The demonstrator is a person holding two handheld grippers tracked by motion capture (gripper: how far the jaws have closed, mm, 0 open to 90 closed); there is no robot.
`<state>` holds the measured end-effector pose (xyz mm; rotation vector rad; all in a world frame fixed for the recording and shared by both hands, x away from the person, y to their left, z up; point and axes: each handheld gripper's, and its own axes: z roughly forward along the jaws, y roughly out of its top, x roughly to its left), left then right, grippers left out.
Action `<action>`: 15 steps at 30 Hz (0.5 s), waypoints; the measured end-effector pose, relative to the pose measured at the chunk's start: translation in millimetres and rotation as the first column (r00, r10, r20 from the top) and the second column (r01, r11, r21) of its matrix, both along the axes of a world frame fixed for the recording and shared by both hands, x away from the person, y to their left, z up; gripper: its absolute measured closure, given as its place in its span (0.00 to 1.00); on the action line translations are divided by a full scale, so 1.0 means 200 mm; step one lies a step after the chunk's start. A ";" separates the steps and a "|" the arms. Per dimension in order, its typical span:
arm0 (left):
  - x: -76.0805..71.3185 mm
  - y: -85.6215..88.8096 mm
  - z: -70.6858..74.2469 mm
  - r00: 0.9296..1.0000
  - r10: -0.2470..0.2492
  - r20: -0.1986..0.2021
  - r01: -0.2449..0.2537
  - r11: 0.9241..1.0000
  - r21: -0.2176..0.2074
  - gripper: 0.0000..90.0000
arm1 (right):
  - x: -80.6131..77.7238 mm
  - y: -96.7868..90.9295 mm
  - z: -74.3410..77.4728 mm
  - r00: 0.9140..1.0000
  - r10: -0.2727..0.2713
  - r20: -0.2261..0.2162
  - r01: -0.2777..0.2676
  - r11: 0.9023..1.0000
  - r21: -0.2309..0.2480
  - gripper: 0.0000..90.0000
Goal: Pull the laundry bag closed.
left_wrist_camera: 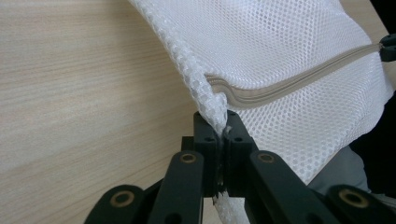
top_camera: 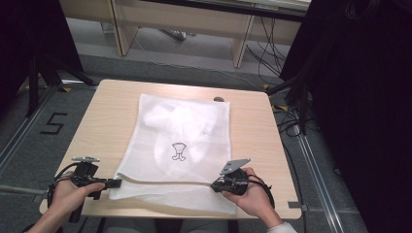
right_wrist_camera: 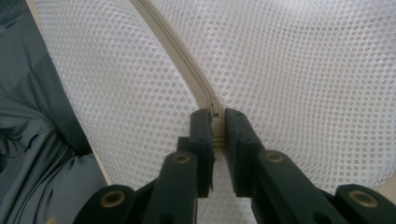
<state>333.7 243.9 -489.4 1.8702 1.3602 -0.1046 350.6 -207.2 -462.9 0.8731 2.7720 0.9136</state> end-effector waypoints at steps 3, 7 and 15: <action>0.00 0.00 0.00 1.000 0.001 0.000 -0.001 1.000 -0.002 0.96 | 0.00 -0.01 0.00 1.000 -0.017 0.003 0.017 1.000 0.004 0.92; 0.00 0.00 0.00 1.000 0.003 0.004 -0.003 1.000 0.008 0.96 | 0.00 -0.03 -0.01 1.000 -0.019 0.003 0.019 1.000 0.011 0.92; 0.00 0.01 0.00 1.000 0.004 0.000 -0.004 1.000 0.002 0.96 | -0.01 -0.11 0.00 0.998 -0.063 -0.029 0.063 0.998 -0.003 0.92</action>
